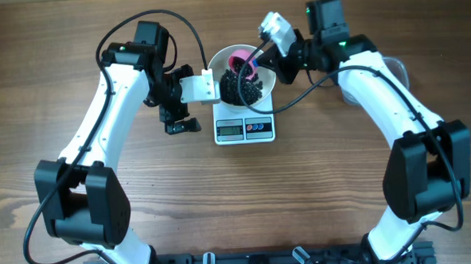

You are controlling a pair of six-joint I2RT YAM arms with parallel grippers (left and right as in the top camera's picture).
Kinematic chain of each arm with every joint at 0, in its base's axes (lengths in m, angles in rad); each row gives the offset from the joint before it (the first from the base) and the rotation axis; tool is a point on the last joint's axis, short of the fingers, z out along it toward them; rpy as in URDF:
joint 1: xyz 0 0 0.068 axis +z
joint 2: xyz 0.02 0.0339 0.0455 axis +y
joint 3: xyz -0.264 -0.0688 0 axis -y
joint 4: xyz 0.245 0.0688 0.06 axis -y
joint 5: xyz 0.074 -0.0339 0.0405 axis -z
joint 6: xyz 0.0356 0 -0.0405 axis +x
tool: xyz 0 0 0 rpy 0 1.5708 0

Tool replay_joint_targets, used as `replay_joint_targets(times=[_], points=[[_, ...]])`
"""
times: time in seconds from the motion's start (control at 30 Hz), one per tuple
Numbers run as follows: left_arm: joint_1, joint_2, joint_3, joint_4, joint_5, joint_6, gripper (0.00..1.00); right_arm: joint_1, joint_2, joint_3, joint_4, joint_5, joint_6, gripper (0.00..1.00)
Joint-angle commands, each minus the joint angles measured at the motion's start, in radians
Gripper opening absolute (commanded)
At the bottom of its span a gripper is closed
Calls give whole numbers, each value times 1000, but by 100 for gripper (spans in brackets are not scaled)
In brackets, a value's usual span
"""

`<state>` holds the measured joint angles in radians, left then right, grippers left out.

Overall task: Scoop item into bowl and weigh 150g on scale
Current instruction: 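Tilt the scoop with the right gripper to pour beans into the bowl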

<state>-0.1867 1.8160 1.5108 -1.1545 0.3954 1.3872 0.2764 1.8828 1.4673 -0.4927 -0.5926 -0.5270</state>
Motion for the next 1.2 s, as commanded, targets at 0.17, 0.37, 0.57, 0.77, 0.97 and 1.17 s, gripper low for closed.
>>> replay_joint_targets(times=[0.17, 0.37, 0.57, 0.77, 0.97, 1.17], points=[[6, 2, -8, 0, 27, 19, 100, 89, -35, 5, 3, 222, -89, 4], [6, 2, -8, 0, 27, 19, 100, 91, -107, 5, 2, 244, -125, 4], [6, 2, -8, 0, 27, 19, 100, 91, -182, 5, -39, 245, -128, 4], [6, 2, -8, 0, 27, 19, 100, 91, -179, 5, -77, 244, -127, 4], [6, 2, -8, 0, 27, 19, 100, 91, -179, 5, -77, 245, -127, 4], [6, 2, -8, 0, 27, 19, 100, 91, -178, 5, -83, 227, -125, 4]])
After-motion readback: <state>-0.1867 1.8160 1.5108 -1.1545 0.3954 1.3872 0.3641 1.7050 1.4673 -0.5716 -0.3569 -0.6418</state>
